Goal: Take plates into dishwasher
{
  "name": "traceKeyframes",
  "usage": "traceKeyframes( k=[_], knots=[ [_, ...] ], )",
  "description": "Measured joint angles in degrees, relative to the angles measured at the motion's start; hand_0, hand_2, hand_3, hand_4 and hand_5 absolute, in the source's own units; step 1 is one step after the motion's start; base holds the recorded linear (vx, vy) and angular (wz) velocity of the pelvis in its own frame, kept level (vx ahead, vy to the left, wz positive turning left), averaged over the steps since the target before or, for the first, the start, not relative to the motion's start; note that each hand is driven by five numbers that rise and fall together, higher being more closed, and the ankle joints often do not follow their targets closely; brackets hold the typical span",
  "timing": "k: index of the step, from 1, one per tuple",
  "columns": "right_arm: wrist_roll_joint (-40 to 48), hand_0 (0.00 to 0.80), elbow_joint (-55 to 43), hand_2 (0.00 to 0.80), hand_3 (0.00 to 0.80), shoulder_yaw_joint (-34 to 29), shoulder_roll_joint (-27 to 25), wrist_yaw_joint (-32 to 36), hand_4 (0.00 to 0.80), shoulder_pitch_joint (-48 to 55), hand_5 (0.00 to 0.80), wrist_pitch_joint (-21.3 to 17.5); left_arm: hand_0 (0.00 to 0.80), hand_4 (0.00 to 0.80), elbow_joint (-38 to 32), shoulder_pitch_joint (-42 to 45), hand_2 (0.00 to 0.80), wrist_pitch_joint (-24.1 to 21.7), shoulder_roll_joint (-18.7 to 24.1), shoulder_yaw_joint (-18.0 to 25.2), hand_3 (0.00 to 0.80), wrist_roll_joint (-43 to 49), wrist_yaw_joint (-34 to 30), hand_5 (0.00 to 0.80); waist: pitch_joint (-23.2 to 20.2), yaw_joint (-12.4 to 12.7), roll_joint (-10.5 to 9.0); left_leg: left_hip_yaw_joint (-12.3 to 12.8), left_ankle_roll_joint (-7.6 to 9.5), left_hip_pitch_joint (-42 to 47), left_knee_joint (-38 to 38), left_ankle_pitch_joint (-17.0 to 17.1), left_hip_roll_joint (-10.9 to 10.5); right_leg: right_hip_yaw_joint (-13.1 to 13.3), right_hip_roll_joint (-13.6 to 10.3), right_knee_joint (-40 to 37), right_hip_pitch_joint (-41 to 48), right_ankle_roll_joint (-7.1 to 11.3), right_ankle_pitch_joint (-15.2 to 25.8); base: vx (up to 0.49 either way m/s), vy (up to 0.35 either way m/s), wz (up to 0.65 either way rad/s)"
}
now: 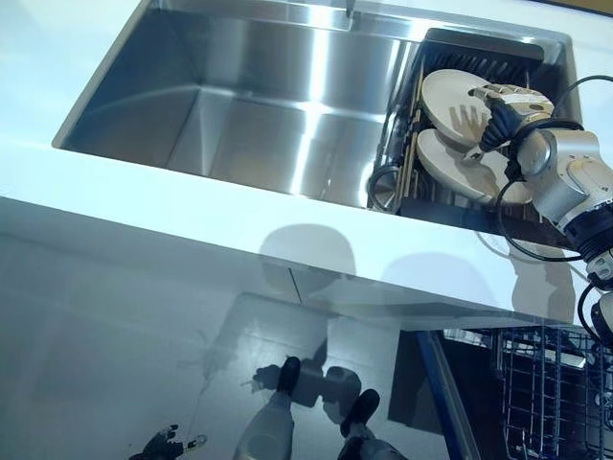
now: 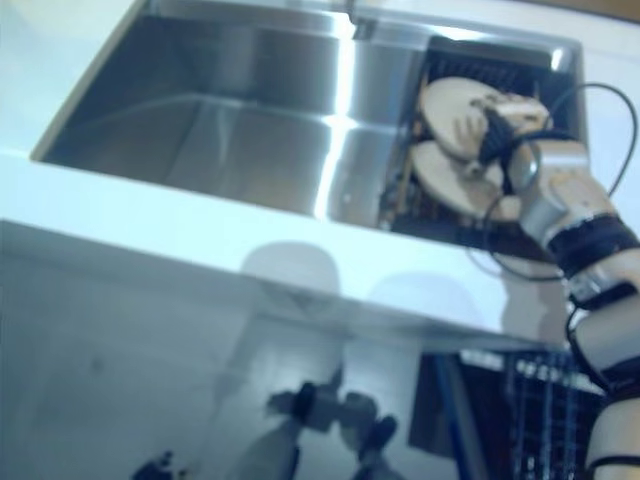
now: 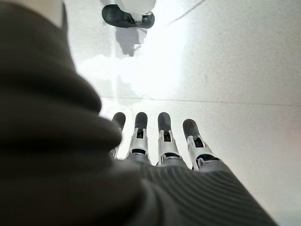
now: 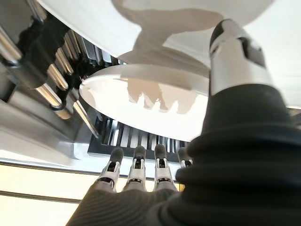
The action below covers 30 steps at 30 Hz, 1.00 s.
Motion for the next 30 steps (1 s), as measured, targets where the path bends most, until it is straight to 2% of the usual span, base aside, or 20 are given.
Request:
traceKeyframes(
  k=[1,3,4,5,7,9,14,17,18,19,24,30],
  knots=[
    [0.0,0.0,0.01,0.0,0.0,0.0,0.0,0.0,0.0,0.0,0.0,0.16,0.0,0.0,0.0,0.0,0.0,0.06,0.0,0.0,0.0,0.0,0.0,0.0,0.03,0.16,0.01,-0.01,0.0,-0.1,0.0,0.02,0.0,0.0,0.0,0.0,-0.08,0.0,0.0,0.0,0.0,0.0],
    [0.0,0.075,0.01,0.075,0.075,0.02,0.0,0.02,0.075,0.0,0.075,0.57,0.0,0.0,0.01,0.01,0.0,0.1,0.0,0.0,0.0,0.0,0.01,0.0,0.1,0.38,0.02,-0.1,0.01,-0.2,0.01,0.04,-0.01,-0.1,-0.01,0.0,-0.12,0.0,0.0,0.008,0.005,0.02],
    [0.0,0.16,0.17,0.16,0.16,0.03,0.0,0.05,0.16,-0.04,0.16,0.66,0.0,0.0,0.01,0.01,0.0,0.09,0.0,-0.02,0.0,-0.01,0.01,0.0,0.13,0.49,0.01,-0.19,0.01,-0.25,0.01,0.05,-0.06,-0.15,-0.03,0.0,-0.12,0.0,0.0,0.019,0.014,0.03],
    [0.0,0.285,0.48,0.285,0.285,0.03,0.02,0.14,0.285,-0.15,0.285,0.67,0.0,0.0,0.02,0.01,0.0,0.09,0.0,-0.03,0.0,-0.01,0.01,0.0,0.16,0.54,0.01,-0.22,0.02,-0.27,0.01,0.06,-0.08,-0.18,-0.05,0.0,-0.12,0.0,0.0,0.0,0.0,0.0],
    [0.0,0.427,1.85,0.427,0.427,0.34,0.33,0.43,0.427,-1.06,0.427,0.82,0.0,0.0,0.06,0.0,0.0,0.07,0.01,-0.03,0.0,-0.07,-0.01,0.0,0.32,0.51,0.0,-0.24,0.02,-0.35,0.02,0.11,-0.1,-0.21,-0.08,0.0,-0.16,0.0,0.0,0.0,0.0,0.0],
    [0.02,0.449,2.27,0.449,0.449,0.93,0.39,1.37,0.449,-1.43,0.449,0.81,0.0,0.0,0.06,0.01,0.0,0.01,0.01,-0.03,0.0,-1.08,-0.23,0.0,0.37,0.52,0.04,-0.3,0.0,-0.45,0.07,0.16,-0.13,-0.26,-0.08,0.0,-0.2,0.0,0.0,0.0,0.0,0.0],
    [0.02,0.417,3.65,0.417,0.417,2.31,0.7,1.93,0.417,-2.23,0.417,0.95,0.0,0.0,0.02,0.01,0.0,0.15,0.01,-0.05,0.0,-1.52,-0.45,0.0,0.81,0.53,0.51,-0.81,-0.06,-1.22,0.66,0.2,-0.26,-0.67,-0.11,0.0,-0.43,-0.03,0.03,0.004,0.027,0.05],
    [-0.06,0.474,4.29,0.474,0.474,2.31,0.81,2.38,0.474,-3.05,0.474,0.95,0.0,0.0,0.03,0.1,0.0,0.13,-0.01,-0.1,0.0,-1.54,-0.44,0.0,0.92,0.51,0.68,-1.01,-0.09,-2.12,0.95,0.28,-0.27,-0.84,-0.11,0.0,-1.14,-0.17,0.15,0.001,0.009,0.02],
    [-0.22,0.584,4.21,0.584,0.584,2.34,0.82,2.5,0.584,-3.25,0.584,0.95,0.0,0.0,0.03,0.09,0.0,0.12,-0.04,-0.13,0.0,-1.54,-0.45,0.0,0.96,0.46,0.74,-1.01,-0.09,-2.16,0.96,0.32,-0.25,-0.85,-0.11,0.01,-1.18,-0.2,0.18,0.0,0.0,0.0],
    [-0.34,0.8,4.23,0.8,0.8,2.41,0.85,2.79,0.8,-3.33,0.8,0.94,0.0,0.0,0.02,0.08,0.0,0.1,-0.02,-0.12,0.0,-1.55,-0.45,0.0,0.96,0.46,0.74,-1.01,-0.09,-2.14,0.99,0.32,-0.25,-0.85,-0.1,0.0,-1.16,-0.2,0.19,0.0,0.0,0.0],
    [-2.32,0.8,4.98,0.8,0.8,3.73,1.46,2.62,0.8,-4.5,0.8,0.86,0.0,0.0,-0.04,0.07,0.0,-0.18,-0.03,-0.14,0.0,-1.63,-0.45,0.0,1.05,0.56,0.9,-1.81,-0.21,-2.81,1.16,0.55,-0.16,-1.64,-0.06,-0.01,-1.33,-0.26,0.23,-0.015,0.003,0.07],
    [-2.19,0.8,5.44,0.8,0.8,3.78,1.48,1.13,0.8,-4.73,0.8,2.15,0.0,0.0,-0.44,0.07,0.0,-0.59,0.0,-0.25,0.0,-1.6,-0.47,0.0,1.06,2.02,0.91,-1.91,-0.14,-2.95,1.23,0.61,-0.15,-1.72,-0.17,0.0,-1.42,-0.25,0.25,-0.002,0.0,0.02]
  ],
)
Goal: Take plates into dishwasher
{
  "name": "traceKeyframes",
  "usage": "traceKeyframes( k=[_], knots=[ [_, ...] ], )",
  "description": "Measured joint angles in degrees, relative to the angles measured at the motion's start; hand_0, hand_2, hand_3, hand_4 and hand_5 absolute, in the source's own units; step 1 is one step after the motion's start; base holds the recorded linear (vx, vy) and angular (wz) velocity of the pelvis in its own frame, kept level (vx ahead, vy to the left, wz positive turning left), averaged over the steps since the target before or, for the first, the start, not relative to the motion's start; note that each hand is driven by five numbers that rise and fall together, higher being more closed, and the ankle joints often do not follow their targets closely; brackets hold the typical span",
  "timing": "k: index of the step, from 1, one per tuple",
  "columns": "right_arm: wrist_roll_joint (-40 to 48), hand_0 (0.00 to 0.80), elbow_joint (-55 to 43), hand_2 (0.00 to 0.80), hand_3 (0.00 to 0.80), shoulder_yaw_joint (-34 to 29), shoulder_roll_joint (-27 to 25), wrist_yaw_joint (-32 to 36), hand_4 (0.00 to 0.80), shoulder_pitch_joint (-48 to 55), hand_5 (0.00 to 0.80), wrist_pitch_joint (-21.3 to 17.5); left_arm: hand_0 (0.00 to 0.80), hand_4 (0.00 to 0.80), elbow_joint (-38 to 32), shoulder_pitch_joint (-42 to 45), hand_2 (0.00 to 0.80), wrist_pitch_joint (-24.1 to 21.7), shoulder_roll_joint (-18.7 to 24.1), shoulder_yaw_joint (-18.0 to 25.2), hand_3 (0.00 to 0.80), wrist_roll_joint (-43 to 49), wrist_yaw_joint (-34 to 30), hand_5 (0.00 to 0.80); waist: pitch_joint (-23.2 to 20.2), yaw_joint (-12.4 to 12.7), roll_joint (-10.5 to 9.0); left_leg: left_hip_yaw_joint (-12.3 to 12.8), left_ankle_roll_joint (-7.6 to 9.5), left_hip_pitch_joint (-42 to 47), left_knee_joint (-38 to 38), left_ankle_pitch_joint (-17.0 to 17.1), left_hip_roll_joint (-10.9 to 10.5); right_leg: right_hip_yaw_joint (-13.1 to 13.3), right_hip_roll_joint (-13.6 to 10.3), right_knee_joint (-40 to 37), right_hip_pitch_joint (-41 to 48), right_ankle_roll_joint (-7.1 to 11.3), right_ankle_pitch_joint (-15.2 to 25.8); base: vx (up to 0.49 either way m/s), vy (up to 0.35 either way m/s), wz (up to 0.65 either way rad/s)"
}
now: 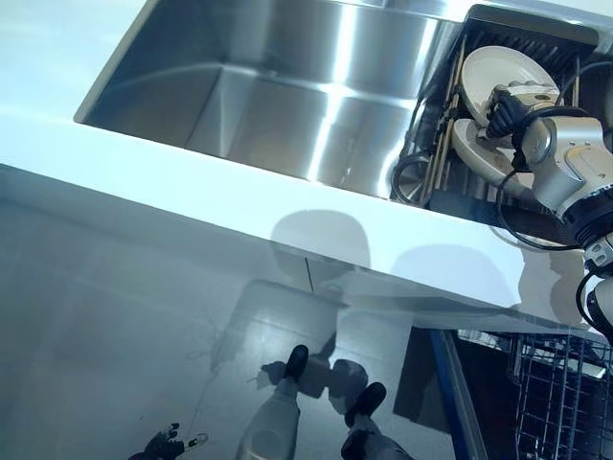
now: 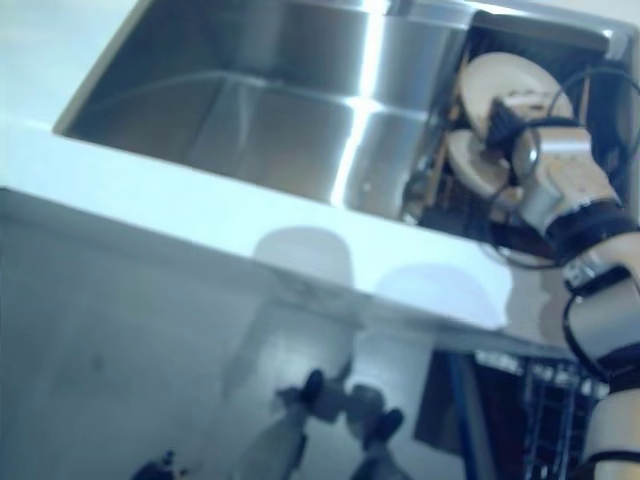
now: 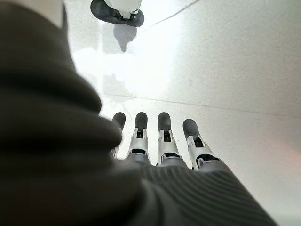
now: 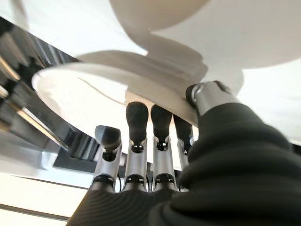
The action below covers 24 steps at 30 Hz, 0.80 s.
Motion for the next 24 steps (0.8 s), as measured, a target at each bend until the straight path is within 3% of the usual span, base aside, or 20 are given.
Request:
traceKeyframes(
  k=[12,20,24],
  knots=[
    [10.76,0.8,-1.97,0.8,0.8,-2.66,-3.3,-5.69,0.8,-0.39,0.8,1.63,0.0,0.0,-0.41,0.01,0.0,-0.46,0.01,0.08,0.0,0.12,0.04,0.0,0.18,-0.33,-0.75,0.75,0.04,4.17,-0.68,0.02,0.18,0.51,0.13,0.0,3.57,0.01,0.02,-0.002,-0.021,-0.03],
    [11.64,0.8,-4.6,0.8,0.8,-7.08,-6.88,-6.19,0.8,-0.36,0.8,2.54,0.0,0.0,-0.17,0.57,0.0,-0.38,0.11,1.1,0.0,0.83,0.06,0.0,-1.64,-2.33,-4.56,3.04,0.05,8.06,-1.75,0.01,0.44,2.67,0.33,-0.06,5.81,0.0,0.03,-0.01,-0.024,-0.14],
    [13.76,0.8,-4.62,0.8,0.8,-7.72,-8.28,-6.17,0.8,-0.27,0.8,3.33,0.0,0.0,0.62,0.57,0.0,-0.35,0.11,1.31,0.0,0.9,0.07,0.0,-3.64,-3.43,-5.55,3.55,0.08,8.63,-1.89,-0.03,0.54,3.17,0.3,-0.09,6.17,0.03,0.04,-0.011,-0.02,-0.06]
  ],
)
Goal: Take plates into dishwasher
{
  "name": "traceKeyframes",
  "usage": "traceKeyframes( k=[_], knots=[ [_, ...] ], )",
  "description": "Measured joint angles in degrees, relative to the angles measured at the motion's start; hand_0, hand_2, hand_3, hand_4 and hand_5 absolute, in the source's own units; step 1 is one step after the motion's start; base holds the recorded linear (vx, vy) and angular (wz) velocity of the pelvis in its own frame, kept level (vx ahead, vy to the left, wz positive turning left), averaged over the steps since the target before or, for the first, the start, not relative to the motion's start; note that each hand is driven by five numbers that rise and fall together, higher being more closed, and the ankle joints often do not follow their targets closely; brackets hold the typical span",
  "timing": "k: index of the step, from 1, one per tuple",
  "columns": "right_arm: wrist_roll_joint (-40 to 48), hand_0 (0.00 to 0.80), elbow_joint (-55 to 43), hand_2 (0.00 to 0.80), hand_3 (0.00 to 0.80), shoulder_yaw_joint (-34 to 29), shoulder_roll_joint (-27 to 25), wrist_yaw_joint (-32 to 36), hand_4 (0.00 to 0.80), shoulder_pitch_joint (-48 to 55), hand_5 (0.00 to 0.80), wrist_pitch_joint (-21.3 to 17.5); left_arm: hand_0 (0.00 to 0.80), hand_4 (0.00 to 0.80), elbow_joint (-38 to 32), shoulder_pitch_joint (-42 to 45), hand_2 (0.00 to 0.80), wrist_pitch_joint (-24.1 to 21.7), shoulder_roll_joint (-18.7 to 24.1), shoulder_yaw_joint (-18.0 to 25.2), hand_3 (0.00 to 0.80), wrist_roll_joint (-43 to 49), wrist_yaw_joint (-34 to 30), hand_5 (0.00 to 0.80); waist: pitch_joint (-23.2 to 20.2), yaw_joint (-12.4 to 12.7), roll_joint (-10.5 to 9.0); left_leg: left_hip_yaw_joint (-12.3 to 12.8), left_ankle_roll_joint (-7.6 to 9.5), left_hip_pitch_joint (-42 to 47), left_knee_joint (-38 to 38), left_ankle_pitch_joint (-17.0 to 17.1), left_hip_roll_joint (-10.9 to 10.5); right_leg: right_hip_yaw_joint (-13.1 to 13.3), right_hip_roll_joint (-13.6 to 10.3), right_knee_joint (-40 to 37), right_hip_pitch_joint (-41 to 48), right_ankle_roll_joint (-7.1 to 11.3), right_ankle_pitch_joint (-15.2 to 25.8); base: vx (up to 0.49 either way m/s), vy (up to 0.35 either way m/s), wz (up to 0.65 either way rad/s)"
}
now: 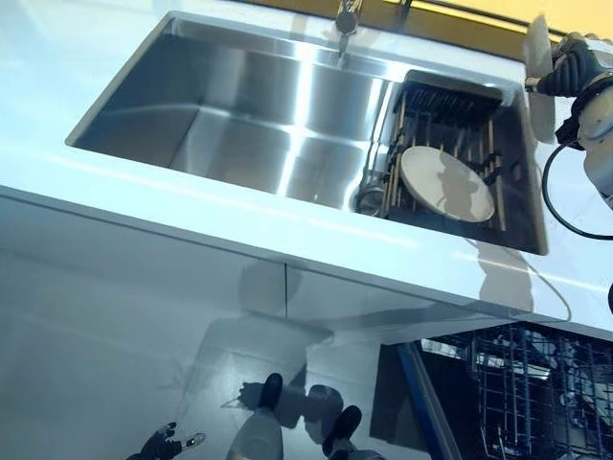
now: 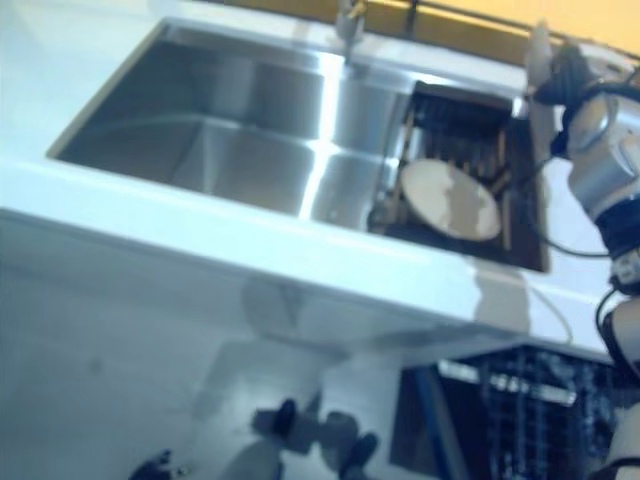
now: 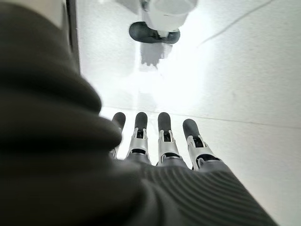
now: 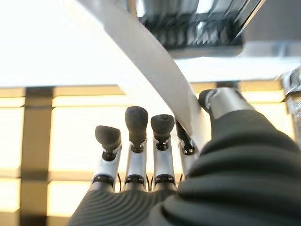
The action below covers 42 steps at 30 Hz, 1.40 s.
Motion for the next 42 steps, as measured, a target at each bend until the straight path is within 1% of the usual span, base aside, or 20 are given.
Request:
traceKeyframes(
  k=[4,7,14,17,21,23,26,28,29,30,32,33,34,35,37,39,42],
  knots=[
    [3.96,0.8,-0.01,0.8,0.8,-2.91,-0.15,-0.03,0.8,1.24,0.8,0.45,0.0,0.0,0.26,0.24,0.0,0.04,-0.04,0.02,0.0,1.6,0.01,0.0,-2.09,0.02,0.03,0.7,-0.03,0.41,-0.02,-0.04,0.01,0.27,0.11,0.0,0.26,-0.01,0.0,-0.007,-0.019,-0.04],
    [8.59,0.8,0.01,0.8,0.8,-3.2,-0.15,-0.02,0.8,1.7,0.8,0.59,0.0,0.0,0.59,0.75,0.0,0.05,-0.09,0.01,0.0,2.0,0.03,0.0,-3.61,0.01,0.05,1.17,-0.03,0.55,-0.01,-0.04,0.03,0.37,0.16,-0.02,0.3,-0.09,0.06,-0.015,-0.008,-0.03],
    [17.52,0.8,-0.21,0.8,0.8,-7.52,-0.07,0.19,0.8,6.0,0.8,0.68,0.0,0.0,0.78,1.7,0.0,0.15,-0.12,0.02,0.0,2.43,0.06,0.0,-4.95,-0.24,-0.21,1.45,-0.06,1.57,-0.03,-0.11,0.09,0.88,0.18,-0.07,1.13,-0.11,0.07,0.0,0.0,0.0],
    [20.14,0.8,-1.24,0.8,0.8,-7.99,0.13,1.21,0.8,7.91,0.8,0.68,0.0,0.0,1.5,2.26,0.0,0.11,-0.2,0.05,0.0,3.95,0.1,0.0,-5.83,-1.04,-0.45,1.52,-0.04,1.62,-0.03,-0.12,0.09,0.96,0.18,-0.05,1.15,-0.11,0.08,0.0,0.0,0.0],
    [22.82,0.8,-2.17,0.8,0.8,-10.02,0.33,2.9,0.8,10.2,0.8,1.16,0.0,0.0,2.41,2.39,0.0,0.13,-0.27,0.07,0.0,4.26,0.12,0.0,-6.61,-1.73,-0.56,3.06,0.0,2.67,-0.06,-0.47,0.19,2.3,0.32,-0.04,1.53,-0.18,0.23,-0.008,-0.006,-0.17],
    [23.48,0.8,-2.21,0.8,0.8,-10.69,0.38,3.85,0.8,11.06,0.8,2.02,0.0,0.0,2.53,2.41,0.0,0.1,-0.32,0.06,0.0,4.26,0.16,0.0,-7.69,-2.71,-0.69,3.36,-0.01,3.01,-0.08,-0.6,0.22,2.61,0.35,-0.03,1.68,-0.17,0.23,-0.01,0.0,-0.11],
    [25.3,0.8,-2.28,0.8,0.8,-12.26,0.37,5.19,0.8,12.73,0.8,3.46,0.0,0.0,2.53,2.36,0.0,0.14,-0.33,0.06,0.0,4.28,0.17,0.0,-8.87,-3.38,-0.88,5.12,-0.06,4.52,-0.11,-1.22,0.49,4.28,0.6,-0.06,2.23,-0.19,0.24,-0.007,-0.011,-0.28],
    [25.77,0.8,-2.33,0.8,0.8,-12.73,0.38,5.86,0.8,13.65,0.8,4.18,0.0,0.0,2.85,2.51,0.0,0.13,-0.34,0.03,0.0,4.28,0.17,0.0,-10.16,-4.7,-1.27,5.91,-0.07,4.65,-0.13,-1.38,0.63,4.79,0.67,-0.04,2.11,-0.23,0.27,-0.035,-0.006,-0.17],
    [25.77,0.8,-2.33,0.8,0.8,-12.86,0.37,5.91,0.8,13.86,0.8,4.21,0.0,0.0,3.03,2.43,0.0,0.12,-0.36,0.03,0.0,4.29,0.17,0.0,-10.3,-4.91,-1.33,6.09,-0.07,4.81,-0.11,-1.4,0.89,4.93,0.7,-0.07,2.16,-0.25,0.29,-0.045,-0.01,-0.17],
    [26.37,0.8,-2.33,0.8,0.8,-13.2,0.31,6.16,0.8,14.6,0.8,4.38,0.0,0.0,3.34,2.44,0.0,0.16,-0.36,0.0,0.0,4.31,0.15,0.0,-10.92,-5.95,-1.54,6.65,-0.1,5.11,-0.13,-1.51,0.98,5.52,0.81,-0.06,2.17,-0.28,0.31,-0.012,-0.018,-0.26],
    [27.45,0.8,-2.33,0.8,0.8,-14.17,0.21,6.26,0.8,15.45,0.8,4.97,0.0,0.0,3.67,2.37,0.0,0.17,-0.48,-0.03,0.0,4.41,0.13,0.0,-11.62,-6.61,-1.64,8.01,-0.16,5.66,-0.13,-1.81,1.21,6.74,1.0,-0.07,2.02,-0.31,0.33,-0.007,-0.019,-0.31],
    [27.92,0.8,-2.32,0.8,0.8,-14.27,-0.01,6.28,0.8,15.78,0.8,5.24,0.0,0.0,3.79,2.39,0.0,0.13,-0.57,-0.02,0.0,4.48,0.13,0.0,-12.0,-7.7,-1.63,8.17,-0.17,5.8,-0.14,-1.85,1.24,6.9,1.03,-0.09,2.08,-0.27,0.31,-0.003,-0.014,-0.16],
    [27.93,0.8,-2.33,0.8,0.8,-14.26,-0.03,6.29,0.8,15.85,0.8,5.34,0.0,0.0,4.07,2.42,0.0,0.12,-0.66,-0.03,0.0,4.75,0.12,0.0,-12.24,-7.87,-1.52,8.4,-0.19,5.9,-0.14,-1.91,1.26,7.13,1.06,-0.09,2.07,-0.21,0.27,-0.002,-0.011,-0.19],
    [28.01,0.8,-2.35,0.8,0.8,-14.27,-0.14,6.28,0.8,15.9,0.8,5.34,0.0,0.0,4.49,2.34,0.0,0.15,-0.84,-0.05,0.0,5.55,0.12,0.0,-12.39,-8.49,-1.41,9.23,-0.23,6.47,-0.14,-2.09,1.36,7.92,1.21,-0.1,2.13,-0.21,0.31,-0.001,-0.015,-0.24],
    [29.74,0.8,-2.47,0.8,0.8,-14.29,-0.89,6.26,0.8,16.13,0.8,5.41,0.0,0.0,4.86,2.26,0.0,0.21,-1.02,-0.06,0.0,6.46,0.12,0.0,-12.96,-9.51,-1.19,9.8,-0.26,6.6,-0.15,-2.21,1.48,8.46,1.3,-0.11,2.02,-0.2,0.33,0.001,-0.014,-0.21],
    [30.9,0.8,-2.75,0.8,0.8,-14.43,-2.41,6.19,0.8,16.65,0.8,5.77,0.0,0.0,4.85,2.15,0.0,0.14,-1.14,-0.06,0.0,6.46,0.11,0.0,-13.13,-9.65,-0.96,10.82,-0.36,7.13,-0.16,-2.45,1.64,9.54,1.56,-0.11,2.0,-0.28,0.45,-0.003,-0.022,-0.24],
    [32.34,0.8,-3.56,0.8,0.8,-16.73,-3.39,5.58,0.8,17.85,0.8,6.56,0.0,0.0,5.03,2.45,0.0,0.15,-1.16,-0.07,0.0,6.49,0.04,0.0,-13.86,-10.88,-0.64,11.65,-0.51,7.52,-0.17,-2.75,1.9,10.37,1.86,-0.12,2.0,-0.29,0.44,-0.012,-0.029,-0.16]
  ],
)
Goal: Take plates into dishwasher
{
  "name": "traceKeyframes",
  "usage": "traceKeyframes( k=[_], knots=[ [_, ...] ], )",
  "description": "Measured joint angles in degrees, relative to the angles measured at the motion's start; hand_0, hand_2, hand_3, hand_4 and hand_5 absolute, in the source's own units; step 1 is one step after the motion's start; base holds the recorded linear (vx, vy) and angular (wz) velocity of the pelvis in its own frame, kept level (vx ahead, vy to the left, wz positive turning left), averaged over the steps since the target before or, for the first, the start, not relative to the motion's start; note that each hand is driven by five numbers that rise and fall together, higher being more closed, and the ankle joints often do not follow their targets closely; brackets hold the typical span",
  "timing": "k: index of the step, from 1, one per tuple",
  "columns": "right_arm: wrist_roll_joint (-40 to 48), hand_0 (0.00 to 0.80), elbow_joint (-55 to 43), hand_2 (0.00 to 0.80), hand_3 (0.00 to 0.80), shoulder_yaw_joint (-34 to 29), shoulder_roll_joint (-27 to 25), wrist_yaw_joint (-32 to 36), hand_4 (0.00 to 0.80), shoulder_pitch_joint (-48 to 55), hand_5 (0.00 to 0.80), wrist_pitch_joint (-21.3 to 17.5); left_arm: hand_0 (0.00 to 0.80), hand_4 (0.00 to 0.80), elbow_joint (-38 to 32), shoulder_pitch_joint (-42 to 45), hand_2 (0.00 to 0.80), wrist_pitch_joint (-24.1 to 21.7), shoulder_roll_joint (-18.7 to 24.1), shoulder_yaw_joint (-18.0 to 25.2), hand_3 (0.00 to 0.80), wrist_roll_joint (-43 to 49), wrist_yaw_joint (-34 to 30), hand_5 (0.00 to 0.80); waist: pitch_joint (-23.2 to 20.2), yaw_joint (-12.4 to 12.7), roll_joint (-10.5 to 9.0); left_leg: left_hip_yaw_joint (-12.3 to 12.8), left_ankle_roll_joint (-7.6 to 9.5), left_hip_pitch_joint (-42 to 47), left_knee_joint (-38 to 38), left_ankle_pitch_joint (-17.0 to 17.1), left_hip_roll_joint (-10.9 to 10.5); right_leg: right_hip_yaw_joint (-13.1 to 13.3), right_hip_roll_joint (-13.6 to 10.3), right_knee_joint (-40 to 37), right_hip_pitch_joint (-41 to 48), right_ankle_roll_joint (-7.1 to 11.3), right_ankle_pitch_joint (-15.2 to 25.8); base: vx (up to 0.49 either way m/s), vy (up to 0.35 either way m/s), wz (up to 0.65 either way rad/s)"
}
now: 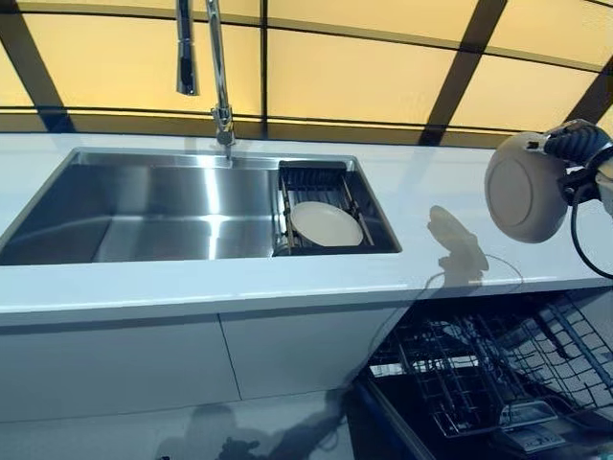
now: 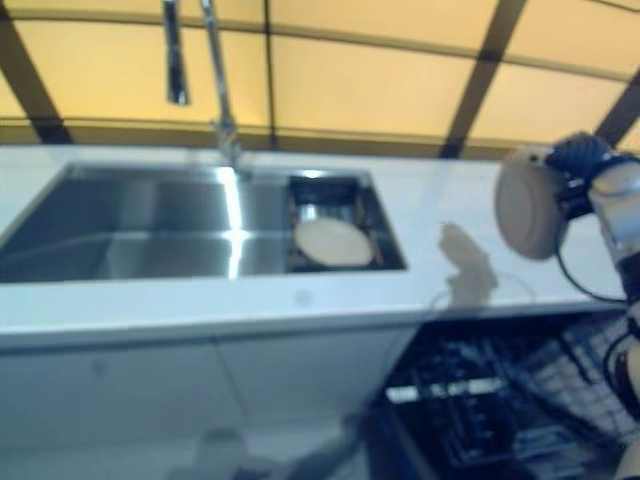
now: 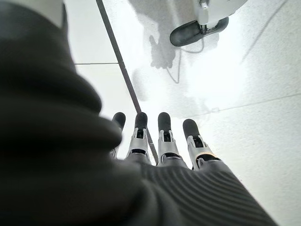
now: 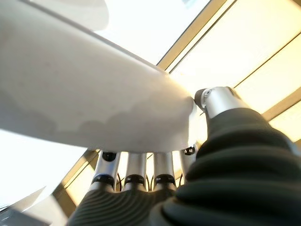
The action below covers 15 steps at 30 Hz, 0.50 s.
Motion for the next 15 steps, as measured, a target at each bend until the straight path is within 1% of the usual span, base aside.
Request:
traceKeyframes(
  k=[2,3,4,6,8,10,12,14,15],
  knots=[
    [0.52,0.8,-0.71,0.8,0.8,-0.12,-1.2,-0.1,0.8,0.13,0.8,0.49,0.0,0.0,0.0,-0.19,0.0,-0.03,-0.08,-0.02,0.0,0.03,-0.02,0.0,-0.21,-0.22,0.17,0.76,-0.08,0.09,0.0,-0.1,0.12,0.79,0.2,0.0,-0.32,-0.17,0.12,-0.012,-0.028,-0.19],
    [1.24,0.8,-1.03,0.8,0.8,-0.16,-1.67,-0.37,0.8,0.15,0.8,0.79,0.0,0.0,-0.01,-0.2,0.0,-0.04,-0.09,-0.03,0.0,0.04,-0.03,0.0,-0.32,-0.63,0.23,0.95,-0.11,0.1,0.0,-0.13,0.15,1.01,0.26,0.0,-0.41,-0.21,0.16,-0.005,-0.03,-0.14],
    [1.73,0.8,-1.1,0.8,0.8,-0.17,-2.13,-0.49,0.8,0.19,0.8,1.0,0.0,0.0,-0.01,-0.26,0.0,-0.02,-0.1,-0.03,0.0,0.06,-0.03,0.0,-0.49,-1.56,0.28,1.12,-0.13,0.12,0.01,-0.15,0.19,1.15,0.32,0.0,-0.5,-0.22,0.17,-0.006,-0.032,-0.11],
    [2.14,0.8,-1.51,0.8,0.8,-0.33,-3.09,-0.65,0.8,0.52,0.8,1.35,0.0,0.0,-0.01,-0.24,0.0,-0.02,-0.14,-0.04,0.0,0.17,-0.04,0.0,-0.89,-1.5,0.46,2.01,-0.14,0.21,-0.01,-0.31,0.26,2.09,0.48,0.0,-0.81,-0.32,0.33,-0.011,-0.035,-0.2],
    [2.3,0.8,-2.36,0.8,0.8,-1.8,-3.47,-0.76,0.8,1.46,0.8,1.69,0.0,0.0,0.02,-0.28,0.0,-0.02,-0.13,-0.04,0.0,0.72,-0.05,0.0,-1.0,-1.83,0.52,2.7,-0.17,0.49,-0.01,-0.45,0.3,2.65,0.63,0.01,-0.94,-0.35,0.44,-0.008,-0.022,-0.21],
    [2.39,0.8,-2.38,0.8,0.8,-1.95,-3.6,-0.77,0.8,1.75,0.8,2.17,0.0,0.0,0.03,-0.46,0.0,-0.02,-0.15,-0.05,0.0,1.34,-0.07,0.0,-1.16,-1.94,0.5,3.77,-0.15,1.04,-0.01,-0.79,0.38,3.7,0.87,0.0,-0.97,-0.34,0.51,0.0,-0.027,-0.22],
    [2.51,0.8,-2.6,0.8,0.8,-2.47,-3.77,-0.76,0.8,2.71,0.8,2.52,0.0,0.0,0.29,-0.43,0.0,-0.08,-0.15,-0.08,0.0,2.27,-0.06,0.0,-1.48,-2.98,0.33,4.06,-0.13,1.09,-0.02,-0.95,0.61,3.91,1.0,-0.01,-1.03,-0.33,0.51,0.004,-0.035,-0.13],
    [3.48,0.8,-2.8,0.8,0.8,-2.66,-3.95,-0.75,0.8,3.74,0.8,2.71,0.0,0.0,0.87,-0.73,0.0,-0.08,-0.17,-0.6,0.0,2.29,-0.06,0.0,-1.93,-3.41,0.23,4.56,-0.25,1.08,-0.02,-1.05,0.7,4.35,1.17,-0.01,-1.34,-0.33,0.51,0.004,-0.037,-0.16],
    [4.13,0.8,-2.96,0.8,0.8,-2.72,-4.08,-0.75,0.8,4.28,0.8,2.95,0.0,0.0,1.22,-0.71,0.0,-0.11,-0.25,-1.28,0.0,2.29,-0.07,0.0,-2.35,-3.59,0.27,5.47,-0.29,1.05,-0.01,-1.21,0.85,5.2,1.35,-0.01,-1.79,-0.28,0.61,0.011,-0.046,-0.25]
  ],
)
